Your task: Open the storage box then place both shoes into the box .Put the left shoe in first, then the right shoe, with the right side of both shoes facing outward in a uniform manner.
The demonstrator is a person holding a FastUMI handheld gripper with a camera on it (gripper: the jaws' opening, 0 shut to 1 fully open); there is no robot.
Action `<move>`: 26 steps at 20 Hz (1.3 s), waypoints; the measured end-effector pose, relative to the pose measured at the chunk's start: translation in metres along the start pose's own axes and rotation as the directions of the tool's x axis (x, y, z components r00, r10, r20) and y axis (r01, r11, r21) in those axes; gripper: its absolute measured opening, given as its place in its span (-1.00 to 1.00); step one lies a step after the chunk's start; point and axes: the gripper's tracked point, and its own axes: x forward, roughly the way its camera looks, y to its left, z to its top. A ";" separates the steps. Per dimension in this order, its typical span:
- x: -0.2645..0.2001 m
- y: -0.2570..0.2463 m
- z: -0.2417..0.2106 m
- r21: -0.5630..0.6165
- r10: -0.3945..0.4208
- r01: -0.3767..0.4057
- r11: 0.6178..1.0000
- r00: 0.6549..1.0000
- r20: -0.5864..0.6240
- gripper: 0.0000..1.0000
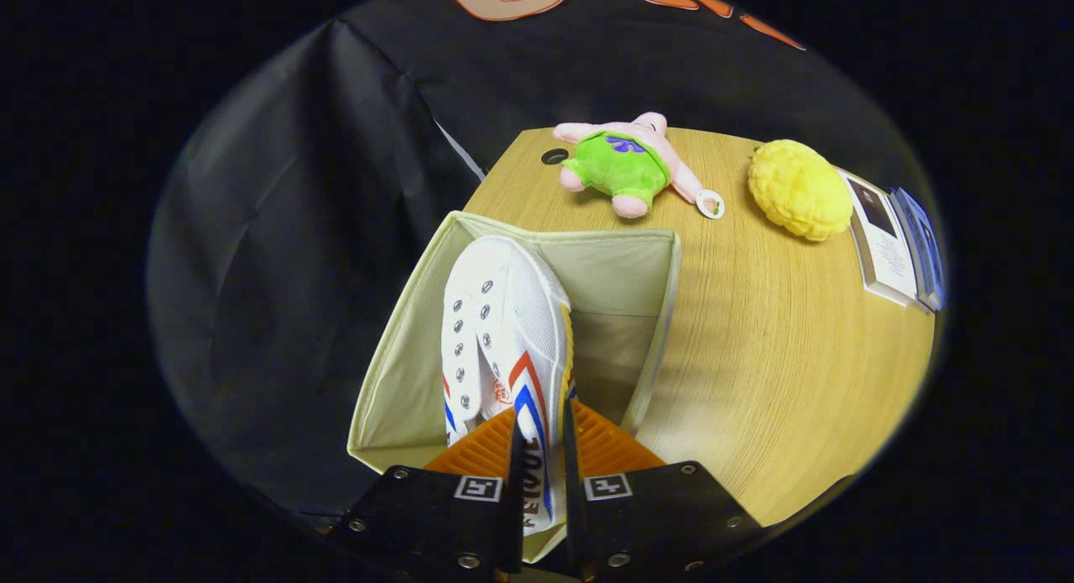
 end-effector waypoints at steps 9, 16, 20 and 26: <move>-0.058 -0.022 0.040 0.051 0.041 -0.050 0.997 0.985 0.165 0.11; -0.148 -0.068 0.086 0.041 -0.026 0.010 0.999 0.912 0.409 0.85; -0.206 -0.104 0.110 0.030 -0.105 0.106 0.994 0.830 0.547 0.94; -0.305 -0.157 0.136 0.057 -0.205 0.245 0.968 0.639 0.741 0.96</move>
